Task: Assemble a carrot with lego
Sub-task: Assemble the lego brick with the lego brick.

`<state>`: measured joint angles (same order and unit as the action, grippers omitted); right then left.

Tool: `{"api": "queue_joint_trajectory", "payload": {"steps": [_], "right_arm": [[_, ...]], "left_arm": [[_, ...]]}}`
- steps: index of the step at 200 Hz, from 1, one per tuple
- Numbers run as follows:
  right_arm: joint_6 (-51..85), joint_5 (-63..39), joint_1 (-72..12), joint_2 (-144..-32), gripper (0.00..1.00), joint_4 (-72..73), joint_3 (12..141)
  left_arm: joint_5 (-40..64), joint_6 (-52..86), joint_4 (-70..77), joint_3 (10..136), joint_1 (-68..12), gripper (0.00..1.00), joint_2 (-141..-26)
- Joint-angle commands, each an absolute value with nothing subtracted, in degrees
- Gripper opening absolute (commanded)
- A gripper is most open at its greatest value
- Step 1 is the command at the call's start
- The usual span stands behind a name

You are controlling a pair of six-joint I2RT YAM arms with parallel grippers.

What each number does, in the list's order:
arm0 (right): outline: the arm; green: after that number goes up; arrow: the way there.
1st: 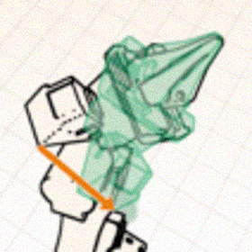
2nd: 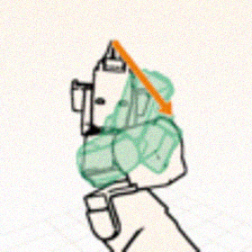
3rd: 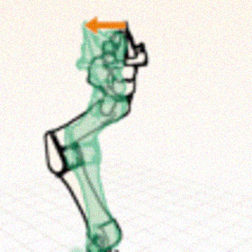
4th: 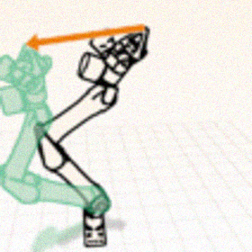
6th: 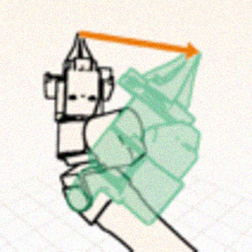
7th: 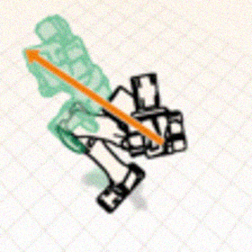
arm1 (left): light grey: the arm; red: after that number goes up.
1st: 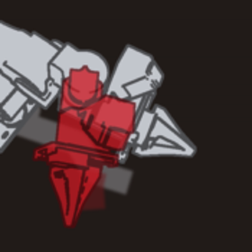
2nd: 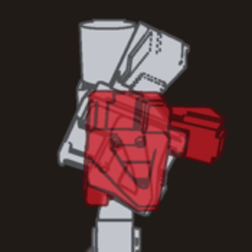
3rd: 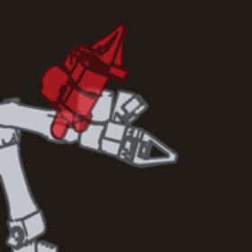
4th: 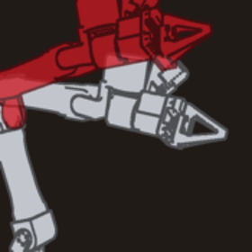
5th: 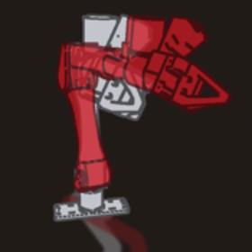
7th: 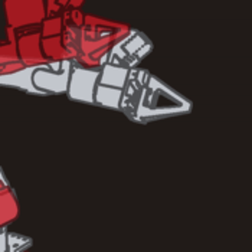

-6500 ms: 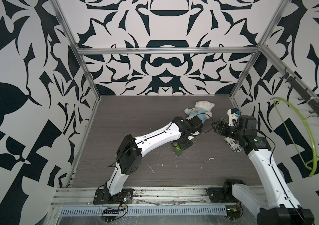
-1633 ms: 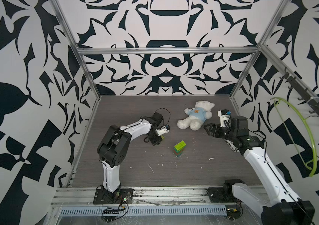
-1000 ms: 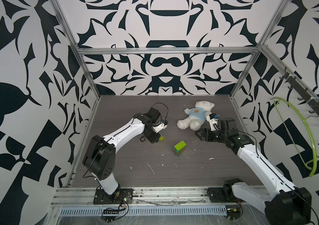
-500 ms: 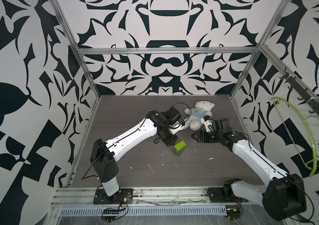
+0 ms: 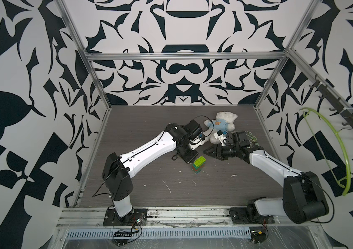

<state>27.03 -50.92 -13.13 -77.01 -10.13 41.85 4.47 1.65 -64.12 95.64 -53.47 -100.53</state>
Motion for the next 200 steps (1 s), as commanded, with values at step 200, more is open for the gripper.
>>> {"api": "queue_joint_trajectory", "payload": {"steps": [200], "right_arm": [[25.02,-53.44,-15.57,-77.94,0.49,-11.16,40.39]], "left_arm": [[5.18,4.17,-68.8,103.39,-57.08,0.2,-108.15]]}}
